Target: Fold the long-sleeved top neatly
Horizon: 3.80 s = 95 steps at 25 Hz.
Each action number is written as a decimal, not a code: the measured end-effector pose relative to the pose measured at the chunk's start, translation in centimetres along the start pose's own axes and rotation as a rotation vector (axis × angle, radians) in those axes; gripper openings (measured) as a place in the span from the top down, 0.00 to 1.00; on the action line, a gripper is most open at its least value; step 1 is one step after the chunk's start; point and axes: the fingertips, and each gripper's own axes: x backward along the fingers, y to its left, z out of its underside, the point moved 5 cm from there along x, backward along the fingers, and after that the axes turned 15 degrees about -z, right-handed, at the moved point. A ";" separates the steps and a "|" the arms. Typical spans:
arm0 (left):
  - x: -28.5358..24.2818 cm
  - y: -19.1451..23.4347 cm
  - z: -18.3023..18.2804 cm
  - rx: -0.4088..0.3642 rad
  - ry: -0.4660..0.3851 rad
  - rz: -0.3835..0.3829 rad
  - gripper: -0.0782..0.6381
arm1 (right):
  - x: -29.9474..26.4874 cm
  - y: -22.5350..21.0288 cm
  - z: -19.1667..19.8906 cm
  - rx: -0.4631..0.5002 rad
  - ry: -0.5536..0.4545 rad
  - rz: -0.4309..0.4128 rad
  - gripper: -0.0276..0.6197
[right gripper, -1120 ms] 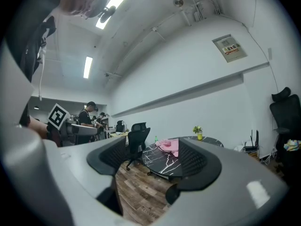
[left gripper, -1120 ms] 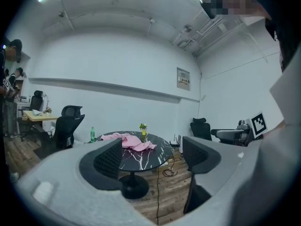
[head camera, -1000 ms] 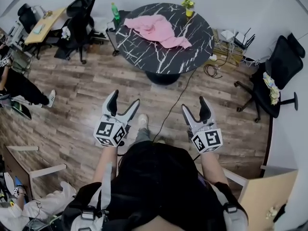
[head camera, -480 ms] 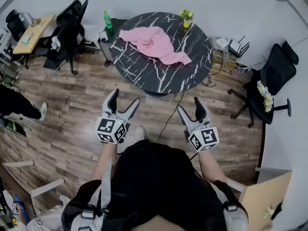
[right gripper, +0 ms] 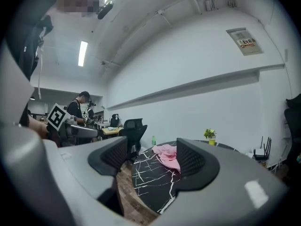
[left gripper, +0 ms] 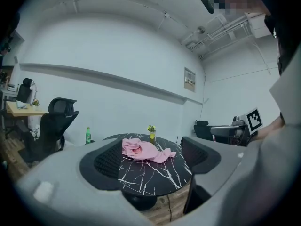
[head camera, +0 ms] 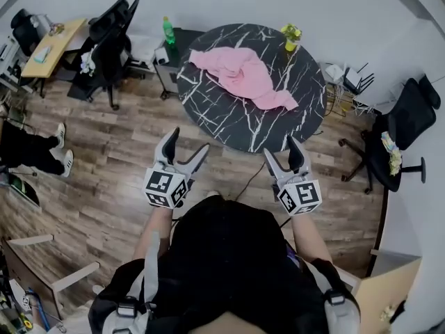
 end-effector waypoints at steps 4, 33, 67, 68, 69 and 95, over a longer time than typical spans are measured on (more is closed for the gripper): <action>-1.3 2.4 -0.1 -0.009 0.016 0.008 0.33 | -2.2 -0.8 -0.1 -0.022 -0.005 0.038 0.46; -17.4 3.3 -2.6 -0.051 0.049 -0.065 0.41 | -14.3 -17.1 0.7 -0.014 0.074 -0.100 0.57; -27.5 2.4 2.1 -0.093 0.265 -0.141 0.52 | -26.7 -26.0 13.1 0.102 0.556 -0.392 0.67; -27.4 2.7 2.3 -0.090 0.270 -0.140 0.52 | -27.1 -26.0 13.5 0.110 0.575 -0.393 0.67; -27.2 3.0 2.5 -0.086 0.278 -0.138 0.52 | -27.4 -26.0 13.9 0.124 0.597 -0.393 0.67; -28.1 6.0 5.0 -0.077 0.355 -0.070 0.52 | -28.0 -26.7 18.5 0.144 0.857 -0.272 0.86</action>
